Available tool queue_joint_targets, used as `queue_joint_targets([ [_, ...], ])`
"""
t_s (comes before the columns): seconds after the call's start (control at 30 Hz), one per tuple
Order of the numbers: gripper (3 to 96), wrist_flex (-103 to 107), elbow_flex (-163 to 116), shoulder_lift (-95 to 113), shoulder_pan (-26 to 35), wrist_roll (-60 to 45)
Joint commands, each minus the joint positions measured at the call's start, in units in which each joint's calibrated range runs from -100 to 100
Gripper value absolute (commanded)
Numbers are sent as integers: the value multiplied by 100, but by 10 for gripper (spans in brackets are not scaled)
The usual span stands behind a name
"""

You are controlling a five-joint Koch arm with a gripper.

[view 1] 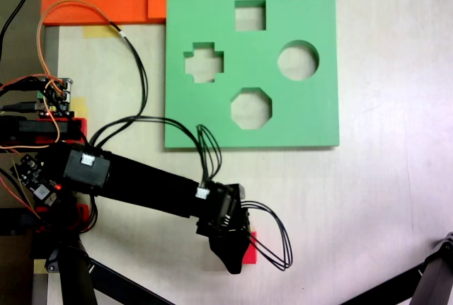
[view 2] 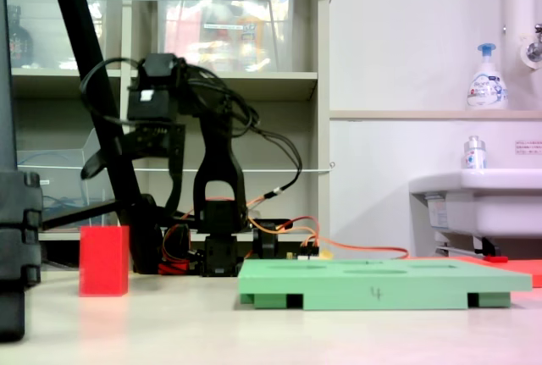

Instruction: Put the square block into the corresponding hole

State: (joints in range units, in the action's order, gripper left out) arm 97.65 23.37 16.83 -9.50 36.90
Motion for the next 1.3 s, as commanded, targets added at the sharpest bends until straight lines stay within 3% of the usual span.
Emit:
queue_joint_targets([
  [0.03,815,235,465,-328,-122,-132],
  [0.83,804,-179,415,-2283,-210,-293],
  [0.93,766,-381,295,-2325,-205,-298],
  [1.23,470,-420,56,-2227,-283,-391],
  [1.3,442,-410,-84,-2088,-283,-396],
])
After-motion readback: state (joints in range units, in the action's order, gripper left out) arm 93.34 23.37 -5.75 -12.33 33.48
